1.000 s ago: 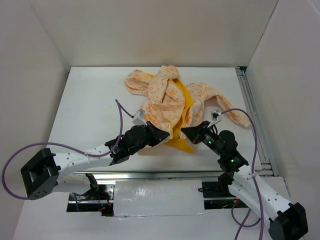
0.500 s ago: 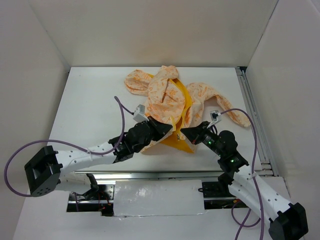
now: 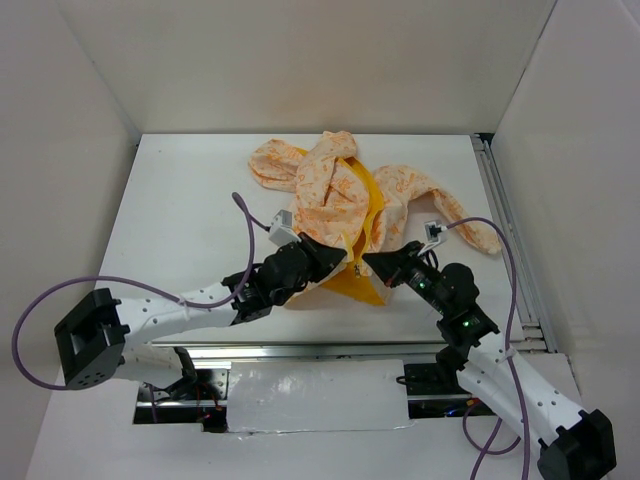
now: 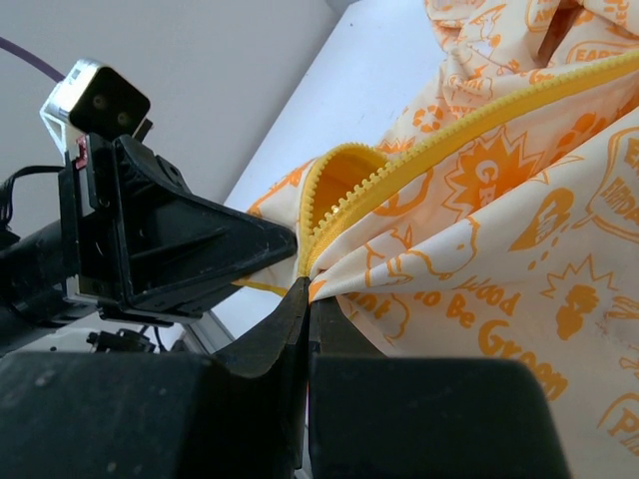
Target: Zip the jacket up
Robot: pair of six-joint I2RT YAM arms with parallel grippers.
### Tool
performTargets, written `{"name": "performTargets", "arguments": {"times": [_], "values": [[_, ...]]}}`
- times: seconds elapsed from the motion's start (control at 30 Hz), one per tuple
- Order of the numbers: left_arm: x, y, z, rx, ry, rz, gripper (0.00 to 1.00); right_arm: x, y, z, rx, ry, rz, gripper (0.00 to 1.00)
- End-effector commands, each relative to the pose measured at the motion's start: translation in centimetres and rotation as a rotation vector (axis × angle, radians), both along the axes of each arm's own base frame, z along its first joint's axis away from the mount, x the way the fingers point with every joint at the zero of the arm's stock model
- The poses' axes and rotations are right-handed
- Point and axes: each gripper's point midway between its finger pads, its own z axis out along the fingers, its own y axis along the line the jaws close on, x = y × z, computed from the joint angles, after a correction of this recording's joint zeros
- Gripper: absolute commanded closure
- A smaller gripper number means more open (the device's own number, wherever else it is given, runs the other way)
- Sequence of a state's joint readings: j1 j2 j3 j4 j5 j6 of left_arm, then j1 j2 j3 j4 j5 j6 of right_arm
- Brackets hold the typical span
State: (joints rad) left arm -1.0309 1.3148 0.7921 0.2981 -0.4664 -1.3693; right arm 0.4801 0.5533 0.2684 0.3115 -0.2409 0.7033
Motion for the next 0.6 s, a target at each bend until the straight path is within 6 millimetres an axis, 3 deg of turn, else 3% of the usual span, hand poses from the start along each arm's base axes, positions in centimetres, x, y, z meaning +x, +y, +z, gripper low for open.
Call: {"name": "performTargets", "arguments": {"times": [0.0,0.57], "values": [[0.50,-0.86,2.93,-0.065,-0.048,0.019,1.00,-0.13,0.16,4.30,0.084,-0.119,0.002,1.00],[0.30,-0.96,3.23,-0.066,-0.051,0.038,1.00,0.04,-0.12,4.31,0.067,-0.118,-0.017,1.00]]}}
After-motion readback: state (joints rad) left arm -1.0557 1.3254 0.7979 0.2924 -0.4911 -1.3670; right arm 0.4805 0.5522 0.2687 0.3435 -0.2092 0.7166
